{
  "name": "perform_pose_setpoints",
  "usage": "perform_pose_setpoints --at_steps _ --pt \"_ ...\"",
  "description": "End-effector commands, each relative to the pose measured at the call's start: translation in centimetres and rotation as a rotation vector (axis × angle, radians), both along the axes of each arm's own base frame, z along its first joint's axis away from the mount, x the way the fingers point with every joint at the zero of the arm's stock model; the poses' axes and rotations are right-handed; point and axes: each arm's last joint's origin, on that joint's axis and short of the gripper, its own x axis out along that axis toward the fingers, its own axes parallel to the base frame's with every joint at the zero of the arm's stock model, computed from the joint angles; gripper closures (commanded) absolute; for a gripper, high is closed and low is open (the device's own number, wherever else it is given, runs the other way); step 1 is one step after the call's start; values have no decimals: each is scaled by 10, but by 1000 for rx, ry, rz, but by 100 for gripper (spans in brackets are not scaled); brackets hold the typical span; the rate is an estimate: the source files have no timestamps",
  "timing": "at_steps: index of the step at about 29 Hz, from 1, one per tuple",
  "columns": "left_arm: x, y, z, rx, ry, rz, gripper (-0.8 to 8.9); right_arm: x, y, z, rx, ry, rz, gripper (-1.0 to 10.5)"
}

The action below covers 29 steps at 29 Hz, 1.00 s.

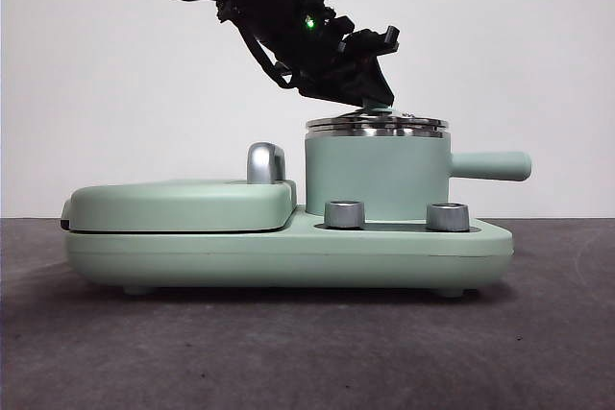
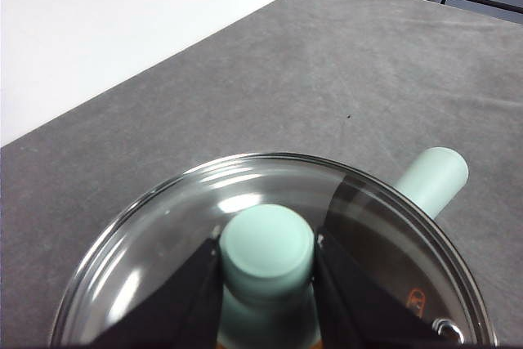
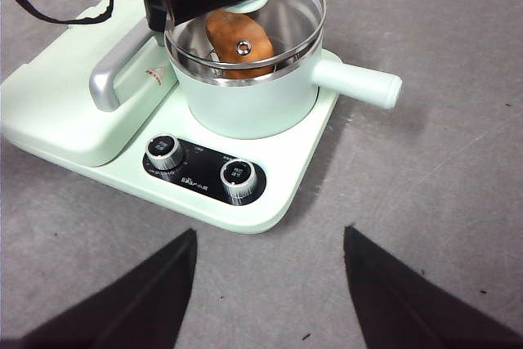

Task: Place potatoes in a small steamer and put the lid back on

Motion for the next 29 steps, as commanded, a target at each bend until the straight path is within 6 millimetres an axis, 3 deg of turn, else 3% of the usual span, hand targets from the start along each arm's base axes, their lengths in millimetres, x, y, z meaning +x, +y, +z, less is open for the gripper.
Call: perform_pose_setpoints --at_steps 1,17,29 --pt "2 -10 -2 -1 -2 -26 805 0 0 2 5 -3 -13 671" --pt "-1 -13 -4 27 10 0 804 0 0 1 -2 0 -20 671" --pt "0 -14 13 71 -2 -16 804 0 0 1 -1 1 -20 671"
